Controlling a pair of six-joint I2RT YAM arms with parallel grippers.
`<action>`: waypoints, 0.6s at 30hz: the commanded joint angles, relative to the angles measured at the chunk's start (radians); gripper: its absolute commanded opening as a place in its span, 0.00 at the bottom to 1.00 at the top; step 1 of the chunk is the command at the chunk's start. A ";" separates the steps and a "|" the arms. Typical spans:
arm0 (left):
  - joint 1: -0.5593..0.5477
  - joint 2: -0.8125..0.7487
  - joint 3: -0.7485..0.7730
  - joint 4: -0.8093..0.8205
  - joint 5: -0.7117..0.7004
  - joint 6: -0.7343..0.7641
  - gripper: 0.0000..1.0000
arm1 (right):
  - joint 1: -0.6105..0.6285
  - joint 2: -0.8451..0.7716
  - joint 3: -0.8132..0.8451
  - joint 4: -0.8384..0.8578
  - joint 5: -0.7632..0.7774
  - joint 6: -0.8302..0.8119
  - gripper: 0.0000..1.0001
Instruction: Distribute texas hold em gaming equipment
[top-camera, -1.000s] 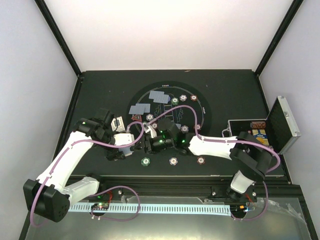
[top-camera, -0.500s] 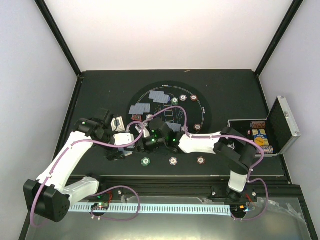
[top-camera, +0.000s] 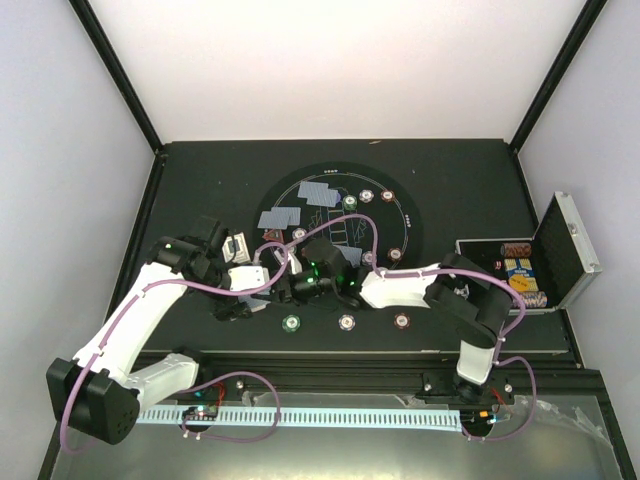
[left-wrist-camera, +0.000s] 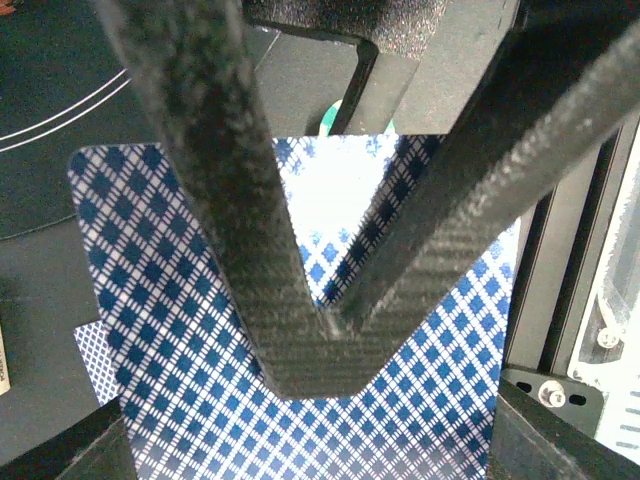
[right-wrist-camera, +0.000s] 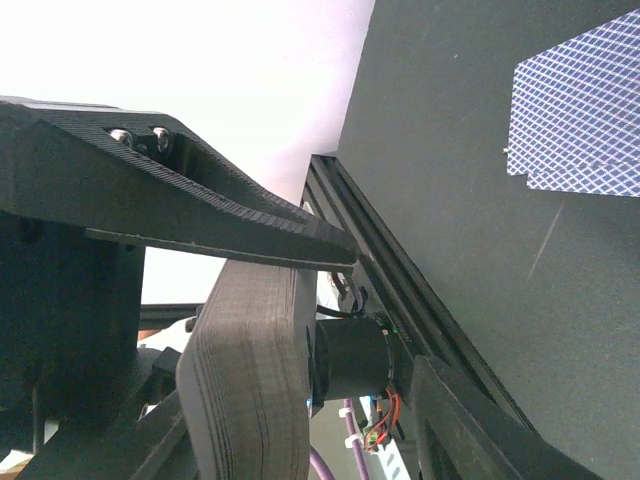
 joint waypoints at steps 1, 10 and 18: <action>0.003 -0.020 0.034 -0.026 0.020 0.009 0.02 | -0.032 -0.034 -0.057 -0.071 0.039 -0.025 0.48; 0.003 -0.018 0.031 -0.018 0.017 0.009 0.01 | -0.042 -0.119 -0.062 -0.186 0.075 -0.093 0.41; 0.003 -0.015 0.025 -0.010 0.011 0.009 0.02 | -0.042 -0.165 -0.054 -0.245 0.085 -0.117 0.24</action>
